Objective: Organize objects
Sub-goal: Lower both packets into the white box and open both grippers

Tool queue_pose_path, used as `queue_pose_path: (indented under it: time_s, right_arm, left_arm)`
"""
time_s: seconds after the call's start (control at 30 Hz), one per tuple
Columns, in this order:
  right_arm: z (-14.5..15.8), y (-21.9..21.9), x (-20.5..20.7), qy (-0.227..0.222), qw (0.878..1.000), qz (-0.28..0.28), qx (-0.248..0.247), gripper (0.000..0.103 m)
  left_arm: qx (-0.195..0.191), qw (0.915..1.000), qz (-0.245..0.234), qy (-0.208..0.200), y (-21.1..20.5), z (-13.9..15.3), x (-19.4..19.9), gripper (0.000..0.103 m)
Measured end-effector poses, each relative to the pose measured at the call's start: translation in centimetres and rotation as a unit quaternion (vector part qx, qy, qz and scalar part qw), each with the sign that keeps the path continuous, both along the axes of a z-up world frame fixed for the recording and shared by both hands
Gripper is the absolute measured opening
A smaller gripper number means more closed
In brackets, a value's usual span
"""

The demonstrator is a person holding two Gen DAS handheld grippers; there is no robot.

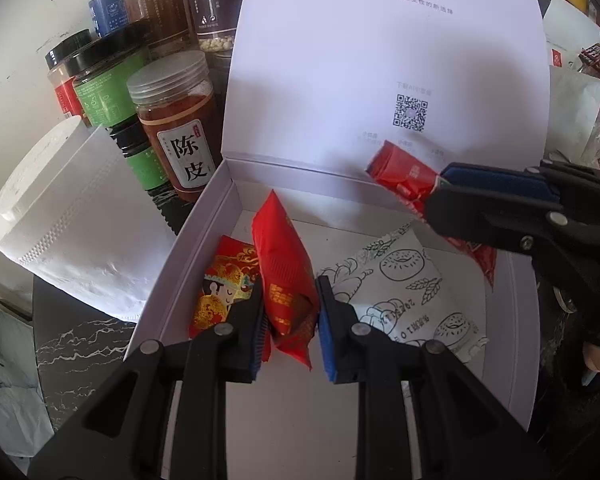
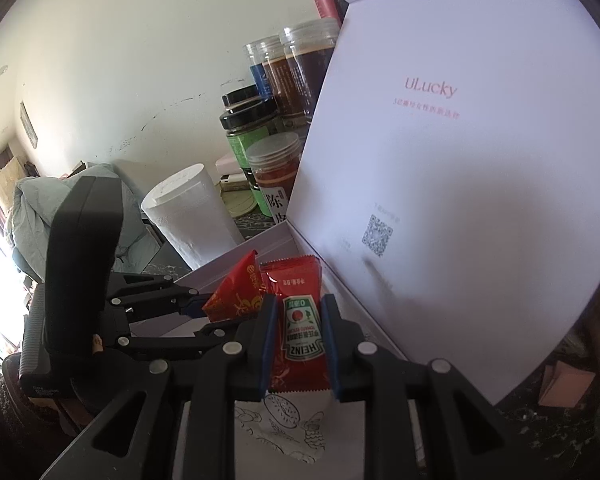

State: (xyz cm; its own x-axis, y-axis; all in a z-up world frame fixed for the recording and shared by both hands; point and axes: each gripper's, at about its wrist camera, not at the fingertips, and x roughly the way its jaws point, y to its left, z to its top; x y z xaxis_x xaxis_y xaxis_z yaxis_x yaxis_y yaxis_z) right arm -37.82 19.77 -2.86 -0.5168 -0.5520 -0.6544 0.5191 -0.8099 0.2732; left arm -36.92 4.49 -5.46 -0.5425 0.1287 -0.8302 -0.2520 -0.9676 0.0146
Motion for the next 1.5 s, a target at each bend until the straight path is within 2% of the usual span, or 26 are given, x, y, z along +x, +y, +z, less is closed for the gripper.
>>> queue_pose_path:
  time_s: [0.3, 0.43, 1.03, 1.17, 1.33, 1.43, 1.5]
  right_arm:
    - [-2.4, -1.3, -1.1, -0.03, 0.999, -0.001, 0.029, 0.021]
    - [-2.9, -1.6, -1.3, -0.035, 0.999, -0.001, 0.039, 0.022]
    - [-2.6, -1.6, -0.9, -0.037, 0.997, -0.023, 0.06, 0.028]
    - [-1.7, -1.5, -0.2, -0.022, 0.997, -0.032, 0.073, 0.04]
    - [-0.7, -0.5, 0.8, -0.015, 0.997, -0.049, 0.061, 0.042]
    - [0.2, -0.1, 1.5, -0.005, 0.996, -0.058, 0.07, 0.042]
    - [0.8, 0.2, 1.9, 0.0, 0.995, -0.064, 0.074, 0.042]
  left_arm:
    - [-0.019, 0.9998, -0.002, -0.01, 0.0, -0.7, -0.3, 0.021]
    - [-0.011, 0.9996, -0.002, -0.025, -0.2, -1.2, -0.6, 0.021]
    - [0.009, 0.9994, 0.002, -0.032, -1.2, -1.9, -1.1, 0.023]
    - [0.018, 0.999, 0.0, -0.04, -1.5, -2.1, -1.0, 0.027]
    - [0.019, 0.9996, -0.002, -0.022, -1.4, -1.0, -0.5, 0.037]
    - [0.004, 1.0, -0.003, -0.005, -1.3, -0.3, 0.0, 0.056]
    - [-0.006, 0.9999, 0.004, 0.01, -1.3, 0.2, 0.4, 0.061]
